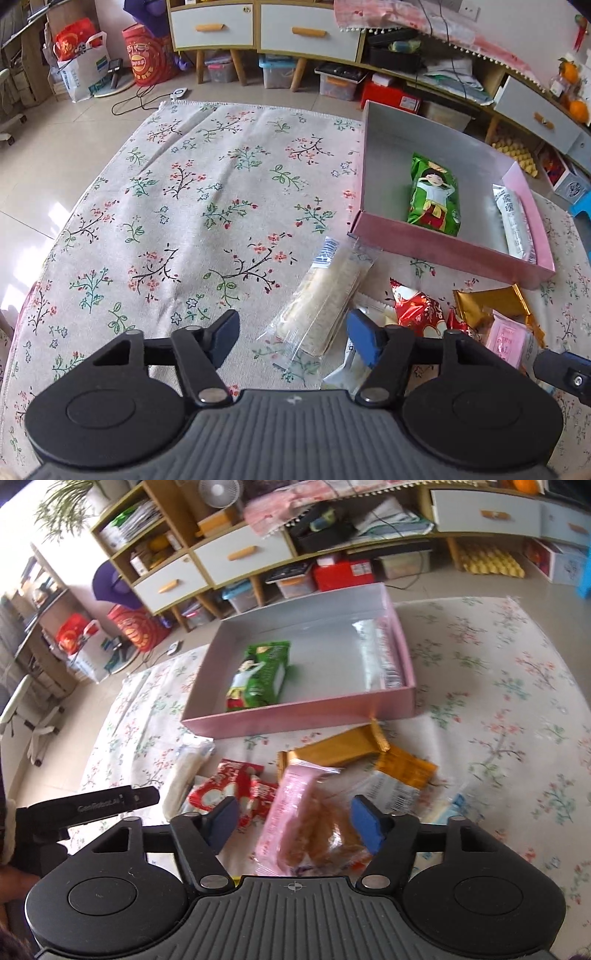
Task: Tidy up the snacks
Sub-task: 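Move both grippers back over the remaining snack pile, then grasp the yellow bag with left gripper while right gripper grasps pink pastry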
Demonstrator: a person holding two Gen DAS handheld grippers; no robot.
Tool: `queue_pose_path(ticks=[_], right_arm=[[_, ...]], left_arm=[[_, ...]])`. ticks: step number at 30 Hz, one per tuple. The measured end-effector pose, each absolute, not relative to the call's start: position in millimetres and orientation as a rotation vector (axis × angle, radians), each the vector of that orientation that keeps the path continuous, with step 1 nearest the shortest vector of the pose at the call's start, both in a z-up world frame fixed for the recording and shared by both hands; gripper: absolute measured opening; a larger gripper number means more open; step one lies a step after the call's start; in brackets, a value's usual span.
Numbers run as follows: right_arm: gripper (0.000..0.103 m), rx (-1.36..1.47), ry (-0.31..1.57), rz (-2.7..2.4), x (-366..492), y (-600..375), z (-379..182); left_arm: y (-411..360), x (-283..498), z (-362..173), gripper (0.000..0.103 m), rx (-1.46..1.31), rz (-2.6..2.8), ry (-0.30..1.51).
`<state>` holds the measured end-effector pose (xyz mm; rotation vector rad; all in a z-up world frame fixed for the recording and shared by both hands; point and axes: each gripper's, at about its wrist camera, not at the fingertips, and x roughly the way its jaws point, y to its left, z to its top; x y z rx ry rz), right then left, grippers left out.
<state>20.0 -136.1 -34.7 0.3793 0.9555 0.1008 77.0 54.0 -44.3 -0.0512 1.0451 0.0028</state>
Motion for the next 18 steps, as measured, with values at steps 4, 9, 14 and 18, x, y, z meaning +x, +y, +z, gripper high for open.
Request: queue_pose_path(ticks=[4,9,14,18], right_arm=[[0.06,0.358,0.969,0.104,27.1,-127.6,-39.6],[0.06,0.337,0.994,0.109,33.9,-115.8,-50.0],[0.06,0.274,1.009,0.088,42.4,-106.9,-60.7],[0.05,0.204,0.993,0.086,47.4,-100.5,-68.9]], left_arm=[[51.1,74.5,-43.4,0.059,-0.084,-0.055,1.059],[48.5,72.2,-41.9,0.059,-0.085,-0.07,1.058],[49.2,61.1,-40.9,0.064,-0.128,-0.073,1.086],[47.4,52.1,-32.6,0.07,-0.124,-0.091,1.06]])
